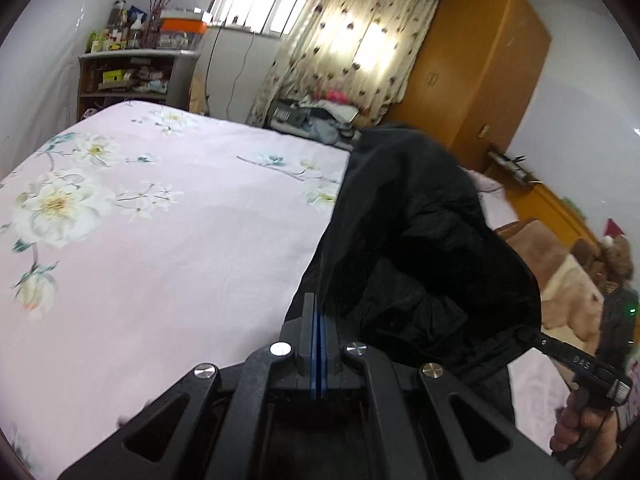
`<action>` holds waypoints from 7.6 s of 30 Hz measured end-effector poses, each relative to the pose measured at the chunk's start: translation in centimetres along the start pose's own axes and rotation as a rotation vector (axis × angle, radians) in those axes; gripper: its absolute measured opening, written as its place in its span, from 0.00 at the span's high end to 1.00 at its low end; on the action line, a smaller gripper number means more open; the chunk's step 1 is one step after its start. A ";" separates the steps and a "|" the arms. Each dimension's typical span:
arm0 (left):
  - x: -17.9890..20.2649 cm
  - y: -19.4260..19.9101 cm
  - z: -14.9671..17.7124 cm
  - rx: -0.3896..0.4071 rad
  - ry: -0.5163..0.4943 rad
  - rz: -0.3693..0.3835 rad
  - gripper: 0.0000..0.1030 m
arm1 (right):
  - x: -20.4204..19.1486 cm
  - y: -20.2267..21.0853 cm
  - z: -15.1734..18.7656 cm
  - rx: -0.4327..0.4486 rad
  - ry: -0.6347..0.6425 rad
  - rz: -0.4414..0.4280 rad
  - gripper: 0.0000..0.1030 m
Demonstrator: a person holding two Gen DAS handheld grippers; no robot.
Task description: Fold large clothes
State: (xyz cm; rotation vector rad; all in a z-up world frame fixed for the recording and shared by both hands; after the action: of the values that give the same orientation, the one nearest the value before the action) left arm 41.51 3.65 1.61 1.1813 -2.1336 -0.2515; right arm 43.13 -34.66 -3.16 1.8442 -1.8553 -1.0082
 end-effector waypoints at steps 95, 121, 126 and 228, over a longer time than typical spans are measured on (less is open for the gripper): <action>3.7 3.3 23.2 -0.338 -0.137 -0.131 0.58 | -3.8 0.0 21.4 -0.228 0.276 0.096 0.84; 6.4 4.2 23.7 -0.369 -0.132 -0.198 0.57 | -5.5 4.9 22.4 -0.175 0.314 0.178 0.65; 8.3 9.0 24.3 -0.323 -0.133 -0.184 0.57 | -5.6 10.1 23.0 -0.124 0.331 0.193 0.65; 3.7 31.7 24.3 -0.071 0.198 0.027 0.86 | 10.9 27.4 23.3 -0.166 -0.225 -0.112 0.89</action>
State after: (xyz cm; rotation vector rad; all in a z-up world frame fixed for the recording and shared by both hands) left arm 3.12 15.11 -0.20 1.0897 -1.9512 -0.1885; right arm 6.31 -41.98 -3.27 1.8155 -1.7415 -1.4158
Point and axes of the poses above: each gripper's, at about its wrist camera, not at the fingertips, and y roughly against the way its jaws point, x to its right, z to its underside, the point moved 1 cm from there along -y, roughly the way its jaws point, and after that the axes turned 12 degrees about z, right-handed, at the moved point
